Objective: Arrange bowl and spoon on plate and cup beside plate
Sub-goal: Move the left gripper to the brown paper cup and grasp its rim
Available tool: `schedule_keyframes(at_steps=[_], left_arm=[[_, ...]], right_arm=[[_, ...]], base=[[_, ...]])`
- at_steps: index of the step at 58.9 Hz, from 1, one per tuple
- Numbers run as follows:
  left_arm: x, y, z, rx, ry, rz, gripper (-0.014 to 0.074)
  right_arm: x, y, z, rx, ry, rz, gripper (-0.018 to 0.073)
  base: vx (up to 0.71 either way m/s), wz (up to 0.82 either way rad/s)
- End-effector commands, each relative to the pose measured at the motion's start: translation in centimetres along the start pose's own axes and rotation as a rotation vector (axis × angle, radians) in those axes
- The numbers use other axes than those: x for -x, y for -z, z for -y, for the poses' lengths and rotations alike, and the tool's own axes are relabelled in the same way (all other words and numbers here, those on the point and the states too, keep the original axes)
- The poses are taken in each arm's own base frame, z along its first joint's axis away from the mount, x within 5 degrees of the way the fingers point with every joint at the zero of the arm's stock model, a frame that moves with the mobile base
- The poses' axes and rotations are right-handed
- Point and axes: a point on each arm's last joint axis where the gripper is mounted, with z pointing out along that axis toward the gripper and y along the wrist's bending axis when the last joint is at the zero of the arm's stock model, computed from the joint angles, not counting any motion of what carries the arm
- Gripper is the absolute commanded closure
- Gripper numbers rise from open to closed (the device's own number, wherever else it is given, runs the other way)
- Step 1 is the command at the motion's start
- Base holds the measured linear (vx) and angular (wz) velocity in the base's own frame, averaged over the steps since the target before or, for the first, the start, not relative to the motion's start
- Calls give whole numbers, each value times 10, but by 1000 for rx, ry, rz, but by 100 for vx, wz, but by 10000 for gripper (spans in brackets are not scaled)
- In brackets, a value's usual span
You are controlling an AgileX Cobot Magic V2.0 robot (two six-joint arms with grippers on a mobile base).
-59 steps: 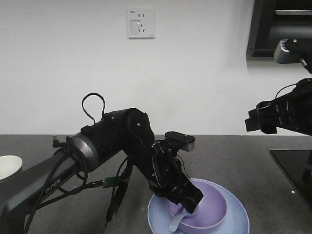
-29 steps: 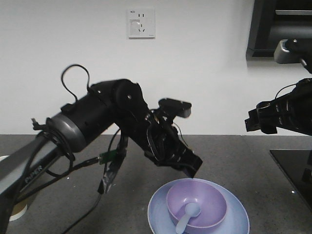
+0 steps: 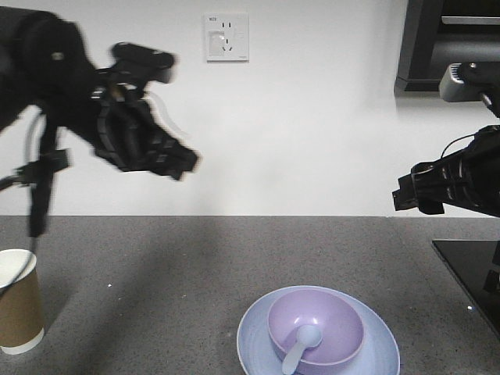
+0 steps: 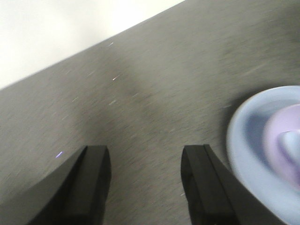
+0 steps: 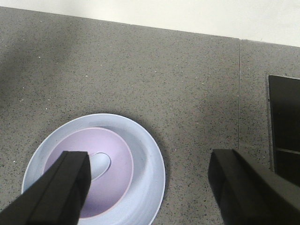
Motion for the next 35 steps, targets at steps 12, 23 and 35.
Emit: schedule_keyframes(at_steps=[12, 23, 35], left_arm=[[-33, 8, -77, 109, 165, -70, 129], [-52, -4, -107, 176, 218, -141, 129], [-66, -13, -117, 194, 234, -206, 129]], right_arm=[[12, 13, 2, -14, 8, 114, -18], [12, 6, 2, -14, 8, 99, -18], [12, -2, 2, -14, 8, 82, -18]], base=[[0, 0], [0, 0], [0, 0]])
